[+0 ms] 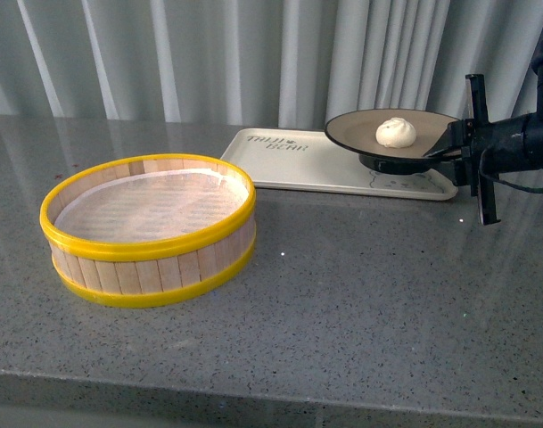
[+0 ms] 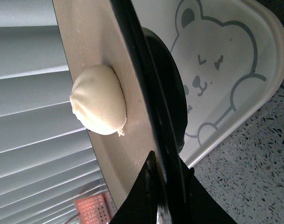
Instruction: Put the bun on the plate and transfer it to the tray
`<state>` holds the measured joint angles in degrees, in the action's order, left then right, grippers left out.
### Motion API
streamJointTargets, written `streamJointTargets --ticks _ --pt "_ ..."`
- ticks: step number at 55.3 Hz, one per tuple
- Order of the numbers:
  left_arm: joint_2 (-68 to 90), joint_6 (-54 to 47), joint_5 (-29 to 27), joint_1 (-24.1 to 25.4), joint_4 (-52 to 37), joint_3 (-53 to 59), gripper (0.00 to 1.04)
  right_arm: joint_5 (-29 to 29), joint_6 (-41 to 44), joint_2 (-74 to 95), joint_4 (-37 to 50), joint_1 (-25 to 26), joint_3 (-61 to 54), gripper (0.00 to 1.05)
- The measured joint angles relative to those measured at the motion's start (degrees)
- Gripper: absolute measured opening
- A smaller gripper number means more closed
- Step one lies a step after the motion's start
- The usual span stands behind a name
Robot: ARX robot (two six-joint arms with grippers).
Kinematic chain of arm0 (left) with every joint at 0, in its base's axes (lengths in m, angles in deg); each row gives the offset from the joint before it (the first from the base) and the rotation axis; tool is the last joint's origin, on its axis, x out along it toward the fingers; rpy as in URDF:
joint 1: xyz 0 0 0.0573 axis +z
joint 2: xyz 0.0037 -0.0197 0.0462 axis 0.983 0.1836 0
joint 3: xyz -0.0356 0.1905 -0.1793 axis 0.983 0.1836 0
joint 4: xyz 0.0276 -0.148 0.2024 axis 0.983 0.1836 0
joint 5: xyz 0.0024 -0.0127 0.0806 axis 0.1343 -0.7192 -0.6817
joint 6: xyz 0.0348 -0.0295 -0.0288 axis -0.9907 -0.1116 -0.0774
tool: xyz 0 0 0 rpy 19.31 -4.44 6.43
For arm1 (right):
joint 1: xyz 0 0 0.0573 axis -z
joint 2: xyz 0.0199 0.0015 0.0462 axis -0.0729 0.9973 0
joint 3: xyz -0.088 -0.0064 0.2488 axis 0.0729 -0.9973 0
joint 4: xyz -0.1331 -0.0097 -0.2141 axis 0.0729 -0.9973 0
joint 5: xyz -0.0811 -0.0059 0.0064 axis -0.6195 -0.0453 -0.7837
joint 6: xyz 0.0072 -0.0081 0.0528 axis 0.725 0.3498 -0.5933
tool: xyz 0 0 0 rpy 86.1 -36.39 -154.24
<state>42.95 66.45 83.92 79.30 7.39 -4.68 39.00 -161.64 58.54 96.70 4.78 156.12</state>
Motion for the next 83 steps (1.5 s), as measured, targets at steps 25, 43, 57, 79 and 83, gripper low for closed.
streamJointTargets --ticks 25,43,57,79,83 --pt "0.0 0.0 0.0 0.0 0.0 0.0 0.98 0.2 0.0 4.1 -0.3 0.0 4.2 0.03" --pt "0.0 0.0 0.0 0.0 0.0 0.0 0.98 0.3 0.0 5.5 -0.7 0.3 4.4 0.03" --pt "0.0 0.0 0.0 0.0 0.0 0.0 0.98 0.8 0.2 5.4 0.3 0.5 4.5 0.22" --pt "0.0 0.0 0.0 0.0 0.0 0.0 0.98 0.4 0.1 -0.4 1.3 -0.2 0.6 0.81" --pt "0.0 0.0 0.0 0.0 0.0 0.0 0.98 -0.1 -0.1 -2.8 1.7 -0.6 -1.5 0.94"
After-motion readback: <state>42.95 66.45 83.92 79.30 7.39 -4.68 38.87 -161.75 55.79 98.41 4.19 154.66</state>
